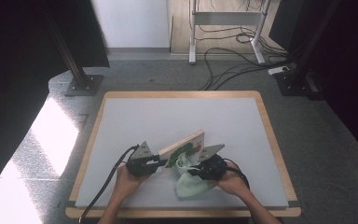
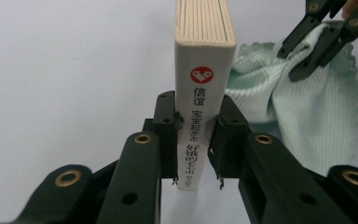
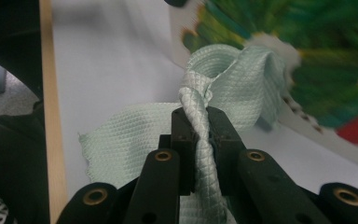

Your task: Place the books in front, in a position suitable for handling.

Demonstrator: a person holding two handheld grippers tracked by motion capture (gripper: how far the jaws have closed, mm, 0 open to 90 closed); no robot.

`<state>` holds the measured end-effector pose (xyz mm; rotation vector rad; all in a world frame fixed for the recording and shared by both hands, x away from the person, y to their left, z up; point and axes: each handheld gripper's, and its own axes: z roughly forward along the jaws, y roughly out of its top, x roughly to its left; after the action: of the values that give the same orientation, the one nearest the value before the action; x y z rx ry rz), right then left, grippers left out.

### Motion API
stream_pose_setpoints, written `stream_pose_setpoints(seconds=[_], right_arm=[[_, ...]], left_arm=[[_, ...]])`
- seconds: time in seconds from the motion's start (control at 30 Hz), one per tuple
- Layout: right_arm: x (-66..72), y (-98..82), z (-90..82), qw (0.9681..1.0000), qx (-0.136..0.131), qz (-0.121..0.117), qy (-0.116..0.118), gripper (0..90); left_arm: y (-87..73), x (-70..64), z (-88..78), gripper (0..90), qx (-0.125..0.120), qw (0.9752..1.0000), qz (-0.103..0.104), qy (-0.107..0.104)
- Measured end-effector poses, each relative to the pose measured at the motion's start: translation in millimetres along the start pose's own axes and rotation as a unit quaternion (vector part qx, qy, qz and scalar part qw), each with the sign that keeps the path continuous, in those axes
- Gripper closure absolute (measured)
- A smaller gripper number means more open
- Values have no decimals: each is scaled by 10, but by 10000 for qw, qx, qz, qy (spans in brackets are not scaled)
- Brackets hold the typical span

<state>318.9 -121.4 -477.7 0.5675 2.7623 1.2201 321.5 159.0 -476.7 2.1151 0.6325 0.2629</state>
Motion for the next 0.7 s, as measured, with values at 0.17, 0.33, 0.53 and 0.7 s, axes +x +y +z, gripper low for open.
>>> stream_pose_setpoints(seconds=[0.17, 0.33, 0.53, 0.7], right_arm=[[74, 134, 162, 9998, -48, -115, 171, 818], [155, 262, 357, 9991, -111, -253, 324, 818], [136, 217, 563, 9991, 36, -259, 324, 815], [55, 138, 599, 9990, 53, -115, 435, 714]], left_arm=[[0, 6, 0, 742, -2, 10000, -5, -5], [0, 3, 0, 742, 1, 10000, 3, -10], [-2, 2, -2, 742, 8, 10000, 21, -3], [-5, 5, -1, 743, -5, 10000, 23, -12]])
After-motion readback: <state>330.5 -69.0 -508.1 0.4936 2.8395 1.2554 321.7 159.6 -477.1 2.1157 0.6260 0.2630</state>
